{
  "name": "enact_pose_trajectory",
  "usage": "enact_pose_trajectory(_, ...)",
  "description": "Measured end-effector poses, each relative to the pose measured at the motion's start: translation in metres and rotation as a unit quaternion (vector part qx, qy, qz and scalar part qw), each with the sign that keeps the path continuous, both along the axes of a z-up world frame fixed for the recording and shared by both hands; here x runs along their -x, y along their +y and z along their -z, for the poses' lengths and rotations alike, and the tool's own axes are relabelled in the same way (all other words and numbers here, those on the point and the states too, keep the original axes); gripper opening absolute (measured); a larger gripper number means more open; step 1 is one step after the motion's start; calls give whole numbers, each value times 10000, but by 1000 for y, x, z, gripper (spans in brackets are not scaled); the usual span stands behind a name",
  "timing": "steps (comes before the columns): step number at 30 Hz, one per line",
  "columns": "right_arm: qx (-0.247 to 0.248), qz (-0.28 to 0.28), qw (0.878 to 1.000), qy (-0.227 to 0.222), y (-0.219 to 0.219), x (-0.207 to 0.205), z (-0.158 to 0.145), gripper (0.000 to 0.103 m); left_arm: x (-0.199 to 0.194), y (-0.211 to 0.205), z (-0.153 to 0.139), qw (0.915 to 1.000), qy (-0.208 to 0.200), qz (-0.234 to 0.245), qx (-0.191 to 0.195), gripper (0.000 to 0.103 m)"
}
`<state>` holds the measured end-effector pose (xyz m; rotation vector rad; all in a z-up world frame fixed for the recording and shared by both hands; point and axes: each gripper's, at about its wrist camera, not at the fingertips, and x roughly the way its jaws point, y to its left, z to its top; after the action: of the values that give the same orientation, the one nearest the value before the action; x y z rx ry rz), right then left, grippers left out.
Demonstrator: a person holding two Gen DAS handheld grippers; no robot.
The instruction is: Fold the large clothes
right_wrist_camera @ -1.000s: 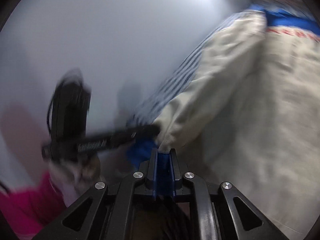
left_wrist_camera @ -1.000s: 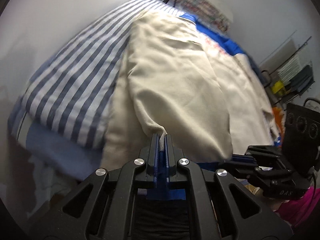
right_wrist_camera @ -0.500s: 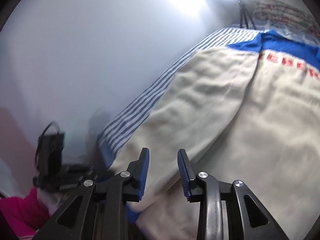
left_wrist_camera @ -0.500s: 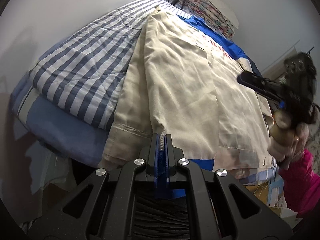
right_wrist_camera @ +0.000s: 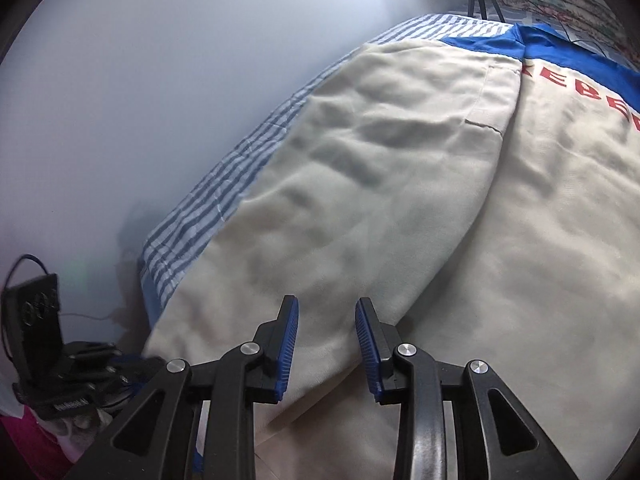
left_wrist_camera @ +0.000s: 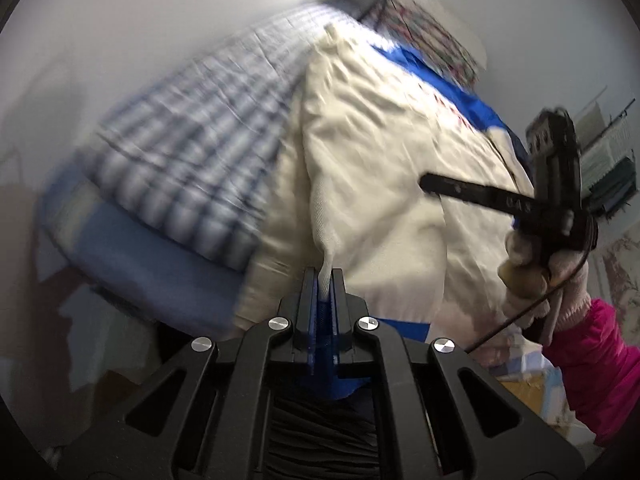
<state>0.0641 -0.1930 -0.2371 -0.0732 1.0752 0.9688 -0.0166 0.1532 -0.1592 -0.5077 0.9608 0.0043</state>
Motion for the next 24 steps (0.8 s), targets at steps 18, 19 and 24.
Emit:
enact_pose_trajectory(18,550,-186,9961,-659,10,-13,-30,33,-14,15,34,9991,178,-34,392,52)
enact_pose_trajectory(19,471,-133,9963,-711,13,-19,-36,34,-15,15,41,9985,240,-38,481,45)
enact_pose_trajectory(24,224,-28,9958,-887,44,-56,-64,35,-11,18,47,9983,195,-72,543,27)
